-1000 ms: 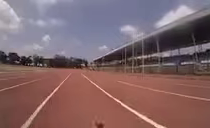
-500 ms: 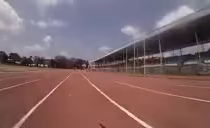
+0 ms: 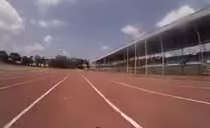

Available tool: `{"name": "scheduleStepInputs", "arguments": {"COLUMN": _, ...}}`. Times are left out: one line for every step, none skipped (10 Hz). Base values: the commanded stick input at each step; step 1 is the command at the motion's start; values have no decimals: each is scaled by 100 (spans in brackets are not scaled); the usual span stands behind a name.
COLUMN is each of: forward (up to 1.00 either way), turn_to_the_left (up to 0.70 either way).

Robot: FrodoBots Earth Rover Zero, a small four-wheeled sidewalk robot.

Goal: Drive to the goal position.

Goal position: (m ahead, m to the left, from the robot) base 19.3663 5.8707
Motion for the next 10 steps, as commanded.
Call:
{"name": "scheduleStepInputs", "arguments": {"forward": 70, "turn_to_the_left": 0}}
{"name": "scheduleStepInputs", "arguments": {"forward": 70, "turn_to_the_left": 0}}
{"name": "scheduleStepInputs", "arguments": {"forward": 70, "turn_to_the_left": 0}}
{"name": "scheduleStepInputs", "arguments": {"forward": 70, "turn_to_the_left": 0}}
{"name": "scheduleStepInputs", "arguments": {"forward": 70, "turn_to_the_left": 0}}
{"name": "scheduleStepInputs", "arguments": {"forward": 70, "turn_to_the_left": 0}}
{"name": "scheduleStepInputs", "arguments": {"forward": 70, "turn_to_the_left": 0}}
{"name": "scheduleStepInputs", "arguments": {"forward": 70, "turn_to_the_left": 0}}
{"name": "scheduleStepInputs", "arguments": {"forward": 70, "turn_to_the_left": 0}}
{"name": "scheduleStepInputs", "arguments": {"forward": 70, "turn_to_the_left": 0}}
